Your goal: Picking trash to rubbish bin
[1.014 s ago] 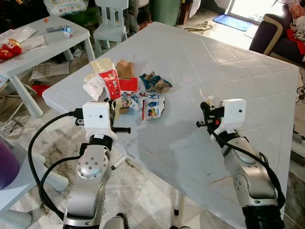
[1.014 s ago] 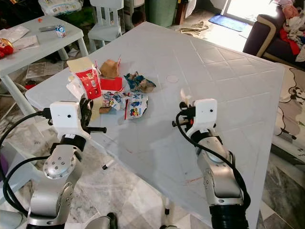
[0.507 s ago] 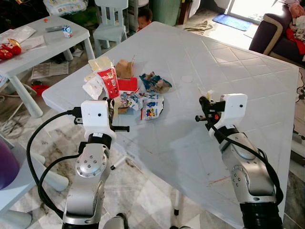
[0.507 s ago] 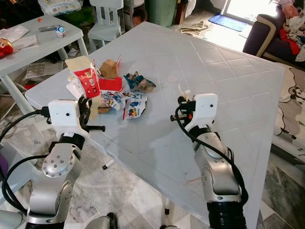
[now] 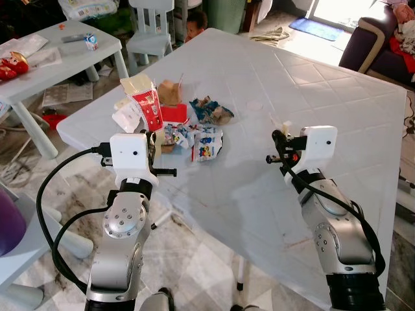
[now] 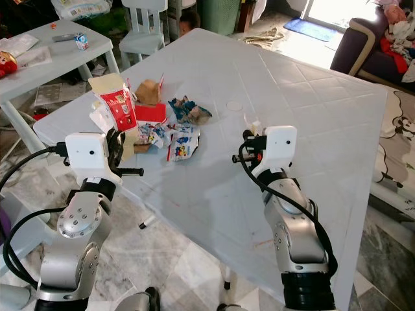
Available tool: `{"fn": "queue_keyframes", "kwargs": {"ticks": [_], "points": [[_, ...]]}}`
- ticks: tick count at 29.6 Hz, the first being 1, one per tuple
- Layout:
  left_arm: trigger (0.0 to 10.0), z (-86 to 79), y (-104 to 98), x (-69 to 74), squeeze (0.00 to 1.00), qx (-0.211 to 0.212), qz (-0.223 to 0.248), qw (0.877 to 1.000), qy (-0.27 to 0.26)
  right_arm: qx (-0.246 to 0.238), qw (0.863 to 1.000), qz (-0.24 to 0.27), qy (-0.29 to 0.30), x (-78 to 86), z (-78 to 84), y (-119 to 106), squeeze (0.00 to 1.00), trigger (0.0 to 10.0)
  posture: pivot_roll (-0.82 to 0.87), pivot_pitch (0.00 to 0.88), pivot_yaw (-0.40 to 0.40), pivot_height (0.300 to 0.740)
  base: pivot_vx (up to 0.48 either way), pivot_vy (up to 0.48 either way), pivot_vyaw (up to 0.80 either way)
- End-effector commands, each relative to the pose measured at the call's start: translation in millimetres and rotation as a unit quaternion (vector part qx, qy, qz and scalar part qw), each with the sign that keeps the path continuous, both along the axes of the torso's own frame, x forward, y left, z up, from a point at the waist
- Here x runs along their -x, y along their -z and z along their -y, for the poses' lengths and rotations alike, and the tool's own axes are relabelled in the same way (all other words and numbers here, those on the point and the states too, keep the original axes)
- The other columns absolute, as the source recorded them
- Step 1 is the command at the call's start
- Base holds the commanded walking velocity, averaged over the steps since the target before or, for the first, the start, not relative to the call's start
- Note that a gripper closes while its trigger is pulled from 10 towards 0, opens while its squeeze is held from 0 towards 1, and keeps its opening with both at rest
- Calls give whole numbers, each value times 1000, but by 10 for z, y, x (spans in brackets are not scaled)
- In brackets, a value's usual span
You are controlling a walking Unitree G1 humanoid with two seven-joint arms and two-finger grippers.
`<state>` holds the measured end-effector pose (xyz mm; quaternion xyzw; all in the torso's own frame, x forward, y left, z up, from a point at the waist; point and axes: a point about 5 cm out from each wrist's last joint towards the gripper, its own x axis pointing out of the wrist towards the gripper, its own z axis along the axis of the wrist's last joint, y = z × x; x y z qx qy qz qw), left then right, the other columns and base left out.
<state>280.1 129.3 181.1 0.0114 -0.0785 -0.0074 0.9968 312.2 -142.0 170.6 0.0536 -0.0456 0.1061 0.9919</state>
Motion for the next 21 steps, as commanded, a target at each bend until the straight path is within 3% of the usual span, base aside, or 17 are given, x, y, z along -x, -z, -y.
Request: {"fn": "queue_keyframes", "kwargs": {"ticks": [1,21], "points": [[0,13,18,-9,0,1,-7,1000,1,-3,1000,1,9,-8,58,-28,0,0,88,126,-74,740,-274,0,0],[0,24,10,-46,0,4,-9,1000,5,-6,1000,6,17,-36,87,-58,0,0,88,108,-64,740,-283,0,0]]}}
